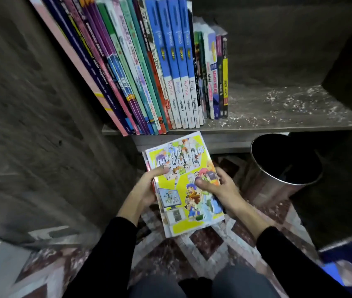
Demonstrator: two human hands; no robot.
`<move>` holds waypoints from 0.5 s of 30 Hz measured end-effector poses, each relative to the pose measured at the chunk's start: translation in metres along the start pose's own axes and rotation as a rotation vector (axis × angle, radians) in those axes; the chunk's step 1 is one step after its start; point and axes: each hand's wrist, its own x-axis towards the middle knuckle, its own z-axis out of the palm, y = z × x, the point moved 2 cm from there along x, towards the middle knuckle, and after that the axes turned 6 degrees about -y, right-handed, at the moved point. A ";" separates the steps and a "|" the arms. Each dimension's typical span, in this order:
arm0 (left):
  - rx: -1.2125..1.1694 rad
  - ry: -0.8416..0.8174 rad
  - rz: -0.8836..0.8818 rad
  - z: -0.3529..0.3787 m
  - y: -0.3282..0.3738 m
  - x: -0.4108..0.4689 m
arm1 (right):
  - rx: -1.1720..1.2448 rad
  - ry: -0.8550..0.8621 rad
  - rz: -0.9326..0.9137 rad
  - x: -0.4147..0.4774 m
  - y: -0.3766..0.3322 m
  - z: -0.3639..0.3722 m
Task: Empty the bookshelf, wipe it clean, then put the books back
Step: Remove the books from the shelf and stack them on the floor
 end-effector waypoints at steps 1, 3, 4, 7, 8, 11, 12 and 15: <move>0.014 0.019 -0.008 -0.006 -0.008 0.004 | 0.027 0.012 0.030 0.002 0.009 0.002; 0.042 0.106 -0.016 -0.016 -0.025 0.014 | 0.061 0.051 0.090 0.010 0.027 0.005; 0.068 0.151 -0.018 -0.019 -0.033 0.017 | 0.088 0.076 0.122 0.015 0.035 0.006; 0.207 0.260 -0.083 -0.034 -0.057 0.031 | 0.168 0.134 0.208 0.035 0.057 0.007; 0.260 0.277 -0.126 -0.040 -0.065 0.036 | 0.168 0.162 0.229 0.044 0.066 0.007; 0.431 0.362 -0.260 -0.060 -0.085 0.049 | 0.155 0.223 0.220 0.076 0.101 -0.001; 0.455 0.398 -0.259 -0.065 -0.089 0.054 | 0.135 0.227 0.247 0.083 0.105 0.000; 0.498 0.567 -0.209 -0.078 -0.096 0.068 | 0.057 0.166 0.351 0.098 0.103 0.012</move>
